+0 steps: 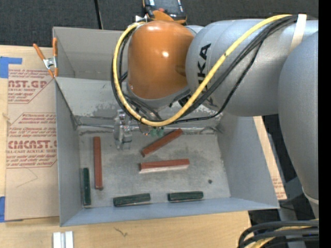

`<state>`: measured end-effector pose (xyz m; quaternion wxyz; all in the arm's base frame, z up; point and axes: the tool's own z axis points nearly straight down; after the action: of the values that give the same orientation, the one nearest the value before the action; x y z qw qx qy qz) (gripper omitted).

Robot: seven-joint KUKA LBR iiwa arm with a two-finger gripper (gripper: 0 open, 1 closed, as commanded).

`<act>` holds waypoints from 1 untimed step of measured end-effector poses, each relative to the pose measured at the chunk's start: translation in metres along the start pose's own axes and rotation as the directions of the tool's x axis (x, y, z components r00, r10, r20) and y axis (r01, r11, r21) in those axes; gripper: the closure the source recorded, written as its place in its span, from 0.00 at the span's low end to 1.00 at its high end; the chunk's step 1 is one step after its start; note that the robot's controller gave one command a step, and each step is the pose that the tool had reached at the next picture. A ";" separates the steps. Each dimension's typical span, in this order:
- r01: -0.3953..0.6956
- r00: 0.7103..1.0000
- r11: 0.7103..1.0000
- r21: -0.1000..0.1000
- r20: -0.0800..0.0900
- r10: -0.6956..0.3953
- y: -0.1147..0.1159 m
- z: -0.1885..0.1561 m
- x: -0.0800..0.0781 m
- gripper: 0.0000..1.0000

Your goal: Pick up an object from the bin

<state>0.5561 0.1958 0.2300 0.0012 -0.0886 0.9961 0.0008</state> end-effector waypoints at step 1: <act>0.000 1.000 1.000 0.000 0.000 0.000 0.000 0.000 0.000 1.00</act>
Offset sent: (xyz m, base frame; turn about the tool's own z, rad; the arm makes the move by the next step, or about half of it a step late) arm -0.0030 0.0038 -0.1600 -0.0698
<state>0.5561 0.1958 0.2299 0.0012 -0.0887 0.9961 0.0007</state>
